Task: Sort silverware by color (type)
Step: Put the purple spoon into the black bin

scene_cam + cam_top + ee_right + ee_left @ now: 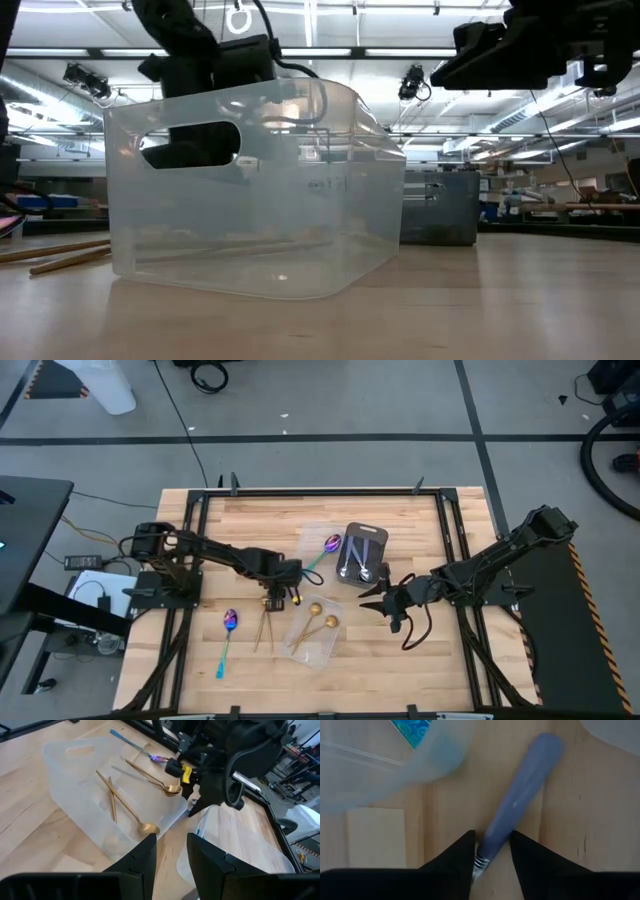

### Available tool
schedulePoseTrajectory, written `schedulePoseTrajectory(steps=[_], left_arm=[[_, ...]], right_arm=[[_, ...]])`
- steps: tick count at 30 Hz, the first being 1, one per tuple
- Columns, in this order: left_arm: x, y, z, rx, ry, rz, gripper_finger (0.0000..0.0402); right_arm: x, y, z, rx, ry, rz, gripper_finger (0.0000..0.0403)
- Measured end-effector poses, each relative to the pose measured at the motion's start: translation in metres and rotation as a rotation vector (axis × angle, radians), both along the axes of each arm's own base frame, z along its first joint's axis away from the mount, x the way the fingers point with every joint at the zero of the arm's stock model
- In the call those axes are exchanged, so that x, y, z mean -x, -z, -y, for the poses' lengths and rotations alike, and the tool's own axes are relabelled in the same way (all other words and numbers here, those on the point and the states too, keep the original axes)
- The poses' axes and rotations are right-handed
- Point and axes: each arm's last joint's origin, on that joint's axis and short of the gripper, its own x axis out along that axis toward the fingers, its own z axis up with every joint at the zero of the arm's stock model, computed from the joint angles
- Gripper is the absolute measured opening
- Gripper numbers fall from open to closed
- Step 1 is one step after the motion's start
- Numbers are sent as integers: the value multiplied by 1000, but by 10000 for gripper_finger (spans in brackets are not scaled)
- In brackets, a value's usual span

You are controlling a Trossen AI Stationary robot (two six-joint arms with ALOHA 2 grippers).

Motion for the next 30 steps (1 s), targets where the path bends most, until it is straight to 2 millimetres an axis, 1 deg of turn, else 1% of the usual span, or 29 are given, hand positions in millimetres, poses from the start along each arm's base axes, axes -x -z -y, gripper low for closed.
schedulePoseTrajectory(steps=[8,10,30], left_arm=[[3,4,7,-13,25,4,64],[3,4,9,-13,32,3,53],[4,6,11,-19,50,-4,52]], right_arm=[[0,0,0,-2,-1,4,118],[0,0,0,-2,-1,4,118],[0,0,0,-1,-3,-1,118]])
